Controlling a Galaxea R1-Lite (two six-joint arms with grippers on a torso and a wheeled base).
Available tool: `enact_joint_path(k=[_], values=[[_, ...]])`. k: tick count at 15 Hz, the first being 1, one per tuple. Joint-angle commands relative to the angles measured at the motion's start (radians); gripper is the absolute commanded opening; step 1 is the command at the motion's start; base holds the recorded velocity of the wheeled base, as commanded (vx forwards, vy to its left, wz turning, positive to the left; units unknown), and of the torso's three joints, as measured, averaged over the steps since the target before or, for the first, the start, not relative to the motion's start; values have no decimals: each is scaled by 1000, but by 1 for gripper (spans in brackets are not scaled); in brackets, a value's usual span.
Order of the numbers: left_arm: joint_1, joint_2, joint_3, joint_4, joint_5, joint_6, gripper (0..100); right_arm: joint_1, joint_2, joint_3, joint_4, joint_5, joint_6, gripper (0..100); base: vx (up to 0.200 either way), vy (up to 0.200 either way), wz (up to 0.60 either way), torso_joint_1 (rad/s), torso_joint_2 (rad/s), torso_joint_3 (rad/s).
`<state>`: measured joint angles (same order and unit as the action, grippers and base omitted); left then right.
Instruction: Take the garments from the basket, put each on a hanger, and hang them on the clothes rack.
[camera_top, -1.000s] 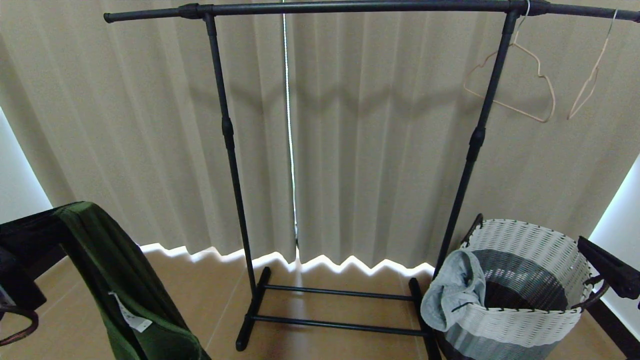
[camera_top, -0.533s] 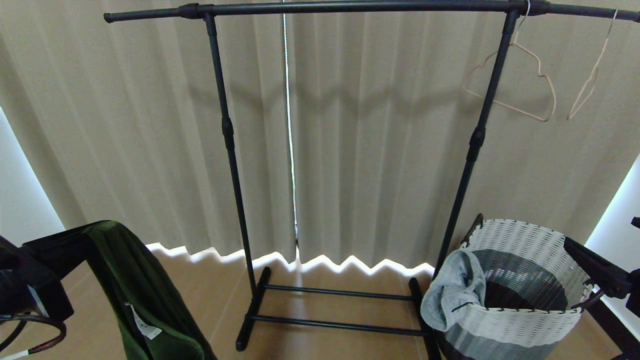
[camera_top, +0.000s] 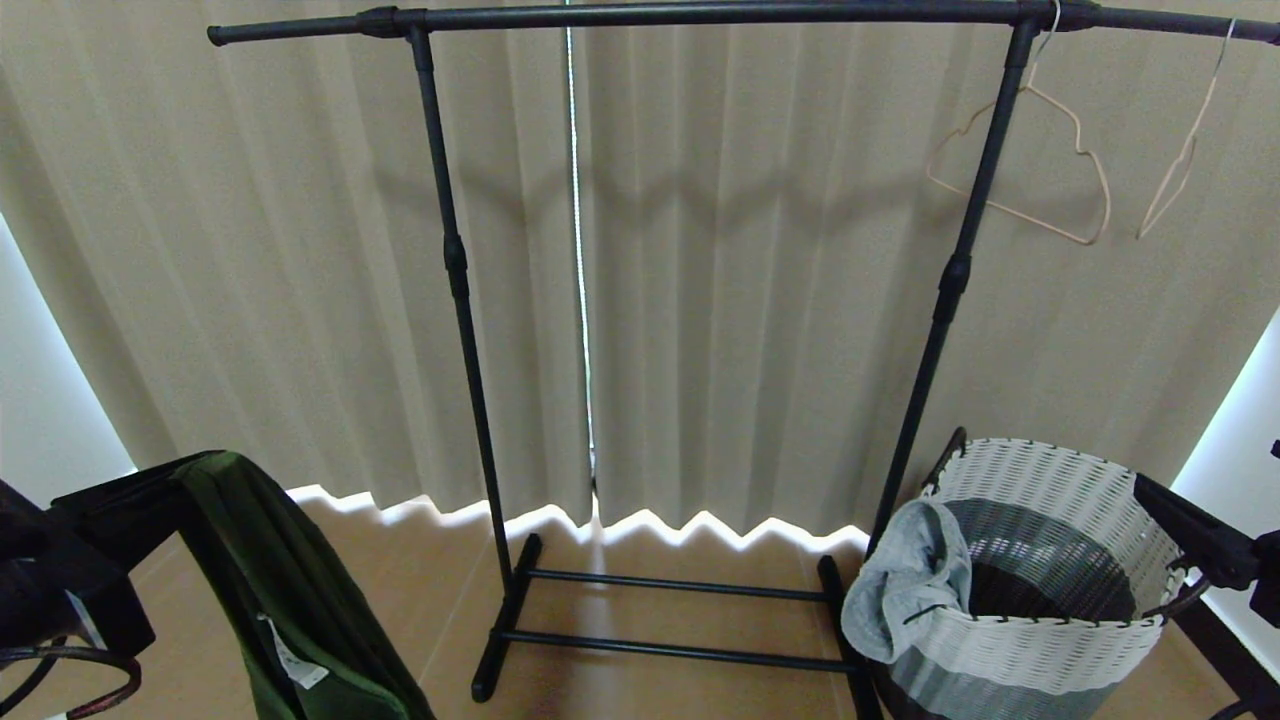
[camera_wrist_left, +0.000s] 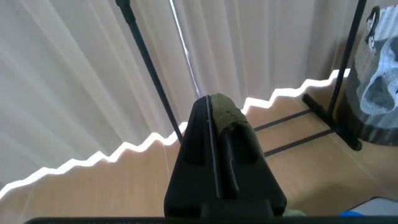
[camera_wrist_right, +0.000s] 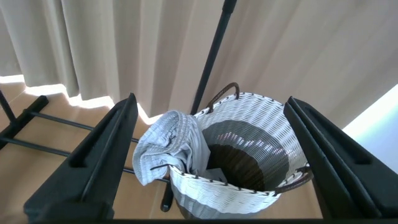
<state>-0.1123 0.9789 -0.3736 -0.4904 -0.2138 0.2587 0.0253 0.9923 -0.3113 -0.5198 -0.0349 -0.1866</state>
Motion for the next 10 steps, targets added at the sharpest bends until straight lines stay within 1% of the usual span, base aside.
enact_joint_path(k=[1, 6, 8, 10], values=[[2, -2, 18, -22, 1, 1, 0, -7, 2, 0, 0, 0, -1, 100, 0, 0, 0, 0, 0, 0], [2, 1, 18, -33, 1, -1, 0, -8, 0, 0, 0, 0, 4, 100, 0, 0, 0, 8, -15, -6], [2, 1, 18, -33, 1, -1, 0, -8, 3, 0, 0, 1, 6, 100, 0, 0, 0, 107, -254, -159], [2, 3, 19, -33, 1, 1, 0, -8, 3, 0, -2, 1, 6, 100, 0, 0, 0, 166, -105, -244]])
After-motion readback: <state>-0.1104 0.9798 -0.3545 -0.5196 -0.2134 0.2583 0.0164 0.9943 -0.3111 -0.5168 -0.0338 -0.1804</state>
